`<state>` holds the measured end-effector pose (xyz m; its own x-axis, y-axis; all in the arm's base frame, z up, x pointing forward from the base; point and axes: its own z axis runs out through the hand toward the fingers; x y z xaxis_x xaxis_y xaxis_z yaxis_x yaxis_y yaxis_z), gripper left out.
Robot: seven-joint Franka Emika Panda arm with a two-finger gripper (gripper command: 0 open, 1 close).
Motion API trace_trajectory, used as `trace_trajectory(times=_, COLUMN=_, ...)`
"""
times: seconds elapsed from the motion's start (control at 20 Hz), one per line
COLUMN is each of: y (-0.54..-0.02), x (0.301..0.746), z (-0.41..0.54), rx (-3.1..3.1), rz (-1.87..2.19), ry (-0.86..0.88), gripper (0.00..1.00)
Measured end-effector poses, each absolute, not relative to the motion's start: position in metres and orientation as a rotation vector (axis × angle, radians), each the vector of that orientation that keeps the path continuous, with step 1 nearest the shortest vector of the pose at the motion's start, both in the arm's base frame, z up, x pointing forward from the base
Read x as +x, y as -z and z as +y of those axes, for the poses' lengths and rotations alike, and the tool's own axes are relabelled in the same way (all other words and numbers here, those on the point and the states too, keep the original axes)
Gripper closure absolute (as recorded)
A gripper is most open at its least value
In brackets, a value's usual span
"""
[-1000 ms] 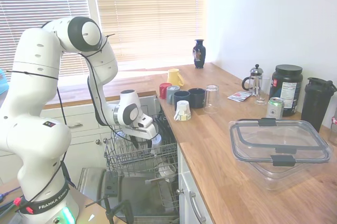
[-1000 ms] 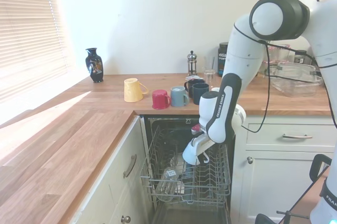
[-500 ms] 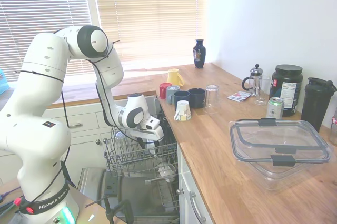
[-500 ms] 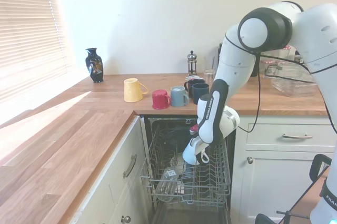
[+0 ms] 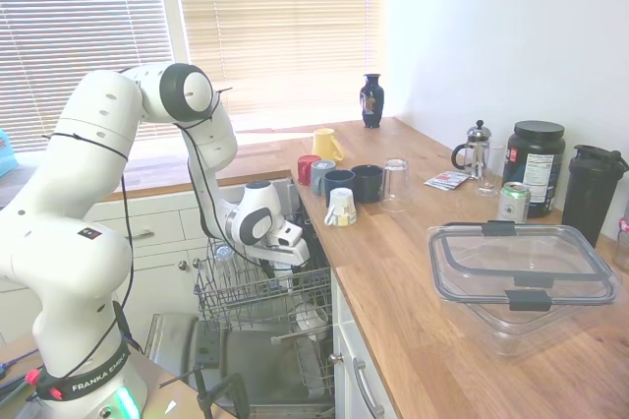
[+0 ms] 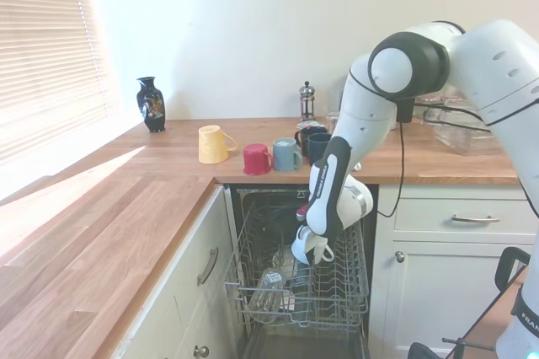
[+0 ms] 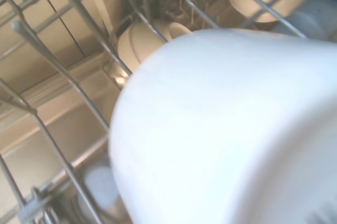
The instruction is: Unload a mug from dishwasher
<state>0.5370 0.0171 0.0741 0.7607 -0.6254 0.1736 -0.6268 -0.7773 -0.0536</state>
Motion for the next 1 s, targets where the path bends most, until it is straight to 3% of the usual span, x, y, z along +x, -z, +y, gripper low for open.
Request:
trace_trajectory(times=0.15, y=-0.065, x=0.539, z=0.013, rx=2.941, rz=-1.044, ry=-0.282, gripper=0.00)
trace_trajectory(times=0.2, y=-0.065, x=0.539, z=0.012, rx=2.940, rz=-1.048, ry=-0.284, gripper=1.00)
trace_trajectory(times=1.0, y=-0.080, x=0.547, z=0.005, rx=2.959, rz=-0.994, ry=-0.286, gripper=1.00)
